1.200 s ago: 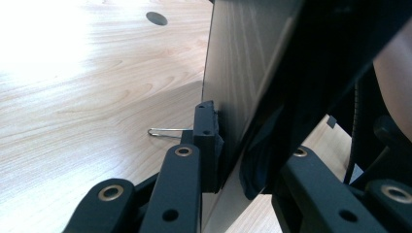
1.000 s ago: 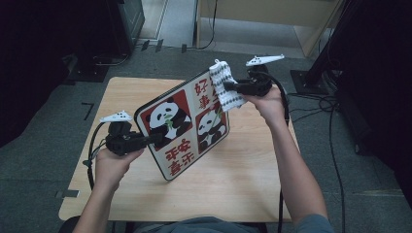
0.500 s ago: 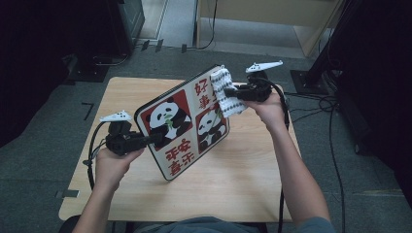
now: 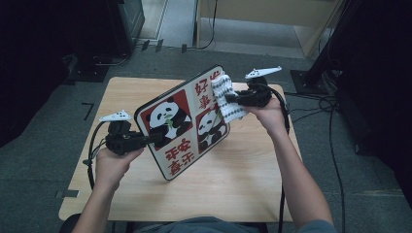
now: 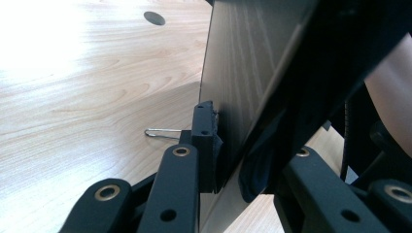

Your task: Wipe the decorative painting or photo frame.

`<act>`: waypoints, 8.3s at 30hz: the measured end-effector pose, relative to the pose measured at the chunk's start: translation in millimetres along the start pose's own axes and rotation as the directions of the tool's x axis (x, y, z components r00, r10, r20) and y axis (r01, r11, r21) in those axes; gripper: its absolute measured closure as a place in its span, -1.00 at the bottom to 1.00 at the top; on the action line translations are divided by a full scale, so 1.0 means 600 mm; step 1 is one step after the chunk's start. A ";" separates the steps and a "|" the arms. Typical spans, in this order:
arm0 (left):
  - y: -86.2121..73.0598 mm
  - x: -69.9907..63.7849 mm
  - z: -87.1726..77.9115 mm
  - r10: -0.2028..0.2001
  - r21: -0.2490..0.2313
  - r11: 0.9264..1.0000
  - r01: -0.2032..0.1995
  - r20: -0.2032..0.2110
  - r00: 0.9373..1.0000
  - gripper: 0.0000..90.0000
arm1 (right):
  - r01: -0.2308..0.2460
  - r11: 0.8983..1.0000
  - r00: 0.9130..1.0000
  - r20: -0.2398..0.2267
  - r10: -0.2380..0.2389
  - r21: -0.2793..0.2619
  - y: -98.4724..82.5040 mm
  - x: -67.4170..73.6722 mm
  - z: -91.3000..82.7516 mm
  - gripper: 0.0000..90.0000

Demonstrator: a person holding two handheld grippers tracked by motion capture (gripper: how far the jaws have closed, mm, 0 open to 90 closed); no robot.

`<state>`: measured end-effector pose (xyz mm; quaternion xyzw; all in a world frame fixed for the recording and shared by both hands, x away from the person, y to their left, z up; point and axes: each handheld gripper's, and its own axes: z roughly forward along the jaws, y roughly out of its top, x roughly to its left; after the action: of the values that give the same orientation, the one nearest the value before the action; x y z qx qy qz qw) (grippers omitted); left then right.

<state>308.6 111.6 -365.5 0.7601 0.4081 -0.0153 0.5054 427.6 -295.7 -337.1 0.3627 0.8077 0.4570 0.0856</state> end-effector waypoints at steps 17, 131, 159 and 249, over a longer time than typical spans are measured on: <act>-0.002 0.001 -0.001 -0.001 -0.006 1.000 0.001 0.010 1.000 0.71 | -0.020 0.999 1.000 -0.013 0.020 0.039 -0.026 0.001 0.009 0.63; -0.005 0.003 -0.001 0.027 -0.008 1.000 -0.027 0.028 0.999 0.70 | -0.142 0.955 0.990 0.020 0.141 0.261 -0.174 -0.037 0.095 0.63; -0.005 0.005 0.000 0.021 -0.019 1.000 -0.020 0.028 0.999 0.70 | 0.059 0.992 0.997 -0.046 -0.054 0.113 -0.008 0.060 0.023 0.65; -0.005 0.007 -0.003 0.050 -0.012 0.999 -0.050 0.042 0.998 0.72 | 0.085 0.993 0.992 -0.098 -0.077 0.079 -0.012 0.071 0.060 0.64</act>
<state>308.8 115.9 -368.5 0.7668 0.3782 -0.0167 0.5185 409.9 -245.3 -355.2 0.3106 0.8431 0.4361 0.0504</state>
